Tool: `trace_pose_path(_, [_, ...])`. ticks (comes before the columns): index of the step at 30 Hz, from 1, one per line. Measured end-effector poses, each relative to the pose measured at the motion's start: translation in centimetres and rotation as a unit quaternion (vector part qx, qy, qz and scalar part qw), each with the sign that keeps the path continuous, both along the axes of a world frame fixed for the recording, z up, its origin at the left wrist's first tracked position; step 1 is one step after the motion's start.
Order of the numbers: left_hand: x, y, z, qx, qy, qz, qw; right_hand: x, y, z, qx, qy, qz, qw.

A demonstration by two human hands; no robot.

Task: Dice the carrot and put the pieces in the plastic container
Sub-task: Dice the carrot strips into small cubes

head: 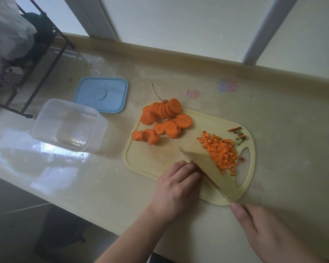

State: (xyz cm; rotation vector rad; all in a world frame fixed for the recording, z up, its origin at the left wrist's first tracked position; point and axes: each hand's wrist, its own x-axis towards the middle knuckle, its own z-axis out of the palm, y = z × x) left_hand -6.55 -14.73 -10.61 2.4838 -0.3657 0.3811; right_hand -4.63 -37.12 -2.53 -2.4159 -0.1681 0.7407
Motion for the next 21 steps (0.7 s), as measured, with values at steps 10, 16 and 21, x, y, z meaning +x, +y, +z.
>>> trace_pose_path(10, [0.0, 0.1, 0.0, -0.032, -0.028, 0.022, 0.999, 1.4, -0.1, -0.3, 0.054, -0.02, 0.009, 0.998])
trace_pose_path(16, [-0.1, 0.5, 0.4, -0.028, -0.029, 0.006, 0.999, 0.0, 0.2, 0.3, 0.05, -0.021, 0.011, 0.998])
trace_pose_path(21, [-0.3, 0.7, -0.1, -0.023, -0.023, -0.008, 0.999, -1.0, -0.4, -0.5, 0.014, -0.032, 0.017, 0.999])
